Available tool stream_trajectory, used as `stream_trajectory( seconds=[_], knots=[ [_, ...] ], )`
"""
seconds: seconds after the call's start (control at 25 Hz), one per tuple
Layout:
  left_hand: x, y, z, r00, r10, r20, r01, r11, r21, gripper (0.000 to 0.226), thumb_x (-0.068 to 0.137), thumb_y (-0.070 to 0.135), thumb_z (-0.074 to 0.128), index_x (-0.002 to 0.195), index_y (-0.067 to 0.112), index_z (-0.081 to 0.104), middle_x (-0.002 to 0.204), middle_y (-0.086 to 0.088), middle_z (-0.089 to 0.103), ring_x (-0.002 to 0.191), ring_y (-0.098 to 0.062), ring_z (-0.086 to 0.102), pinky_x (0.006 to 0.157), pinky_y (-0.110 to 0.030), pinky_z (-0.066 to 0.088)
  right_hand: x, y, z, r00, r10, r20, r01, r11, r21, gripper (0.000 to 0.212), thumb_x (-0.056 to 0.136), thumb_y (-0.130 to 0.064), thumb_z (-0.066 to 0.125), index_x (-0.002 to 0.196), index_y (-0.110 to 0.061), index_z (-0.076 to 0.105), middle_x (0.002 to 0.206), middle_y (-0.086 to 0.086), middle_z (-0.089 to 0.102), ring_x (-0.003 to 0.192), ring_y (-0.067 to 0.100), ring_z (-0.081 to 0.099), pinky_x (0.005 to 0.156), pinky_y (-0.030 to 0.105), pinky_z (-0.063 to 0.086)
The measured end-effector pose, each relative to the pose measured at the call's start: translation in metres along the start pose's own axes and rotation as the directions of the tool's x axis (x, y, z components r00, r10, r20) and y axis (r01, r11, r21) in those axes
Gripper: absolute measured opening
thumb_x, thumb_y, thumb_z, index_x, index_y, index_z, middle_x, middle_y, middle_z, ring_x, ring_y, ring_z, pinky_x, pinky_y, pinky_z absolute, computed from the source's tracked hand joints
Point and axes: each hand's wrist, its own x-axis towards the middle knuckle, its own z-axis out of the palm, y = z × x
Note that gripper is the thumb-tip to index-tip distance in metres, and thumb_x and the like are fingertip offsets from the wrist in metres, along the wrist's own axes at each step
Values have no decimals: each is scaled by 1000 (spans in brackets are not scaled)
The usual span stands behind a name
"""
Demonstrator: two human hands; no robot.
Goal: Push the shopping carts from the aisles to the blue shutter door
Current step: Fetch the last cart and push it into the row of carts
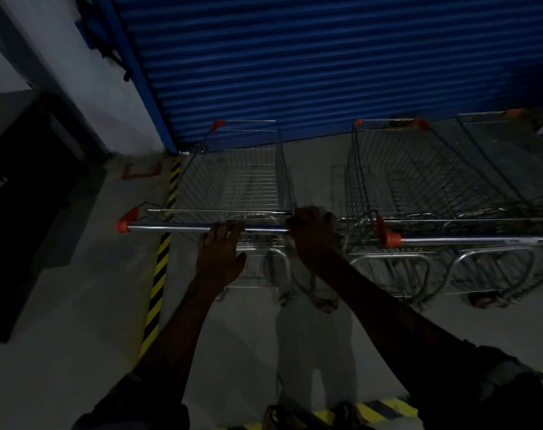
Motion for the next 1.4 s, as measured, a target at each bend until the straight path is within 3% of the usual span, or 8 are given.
stream_trajectory(
  seconds=[0.32,0.44,0.56,0.72,0.92,1.16,1.28,1.4],
  knots=[
    [6,46,3,992,120,41,-119,992,-33,77,77,33,81,147,22,51,149,-1,49,132,-34,43,103,-51,43,-27,70,4,986,39,-160,-47,998,-44,32,86,-27,48,101,-16,74,104,5,63,96,32,56,88,53,40],
    [6,55,3,995,94,32,-94,996,-6,77,79,38,78,150,28,48,148,0,50,135,-30,45,103,-50,41,-28,74,-9,981,190,-42,-193,980,-54,37,86,-23,41,97,-15,76,97,6,65,97,34,60,94,58,41],
    [3,50,5,999,20,27,-20,1000,12,76,80,41,78,149,26,50,146,-3,53,137,-30,47,109,-55,32,-35,70,-5,983,170,65,-172,985,24,52,87,-28,33,118,-13,72,122,12,65,119,40,58,106,66,37],
    [1,52,13,997,72,20,-72,997,29,74,74,56,67,140,25,58,129,-6,63,121,-37,56,102,-53,39,-58,73,4,994,-104,-22,106,989,101,74,71,-42,79,139,-17,61,124,11,64,130,41,52,122,59,0],
    [-2,69,27,987,156,-29,-154,987,50,71,74,68,53,130,23,60,110,-7,66,102,-36,63,91,-53,47,-63,79,1,981,-66,184,43,991,128,64,76,-47,76,131,-17,61,121,11,62,138,48,42,116,69,13],
    [0,93,42,963,266,-40,-266,964,-7,66,89,73,44,133,26,60,125,1,67,113,-27,60,90,-45,45,-71,122,-7,997,-6,74,-4,992,128,44,79,-59,73,104,-24,76,134,11,62,129,39,50,112,64,24],
    [1,96,47,952,292,-90,-296,955,-32,55,95,63,46,131,26,63,125,3,66,112,-25,61,92,-43,44,-81,150,-4,986,76,148,-101,980,171,64,78,-64,69,133,-32,62,160,13,39,141,43,40,110,66,26],
    [1,94,48,951,288,-117,-296,954,-57,48,100,56,41,130,27,64,123,5,66,111,-23,60,94,-46,43,-84,160,-2,965,101,242,-139,979,147,76,88,-59,64,156,-38,38,163,16,35,133,43,51,106,62,34]
  ],
)
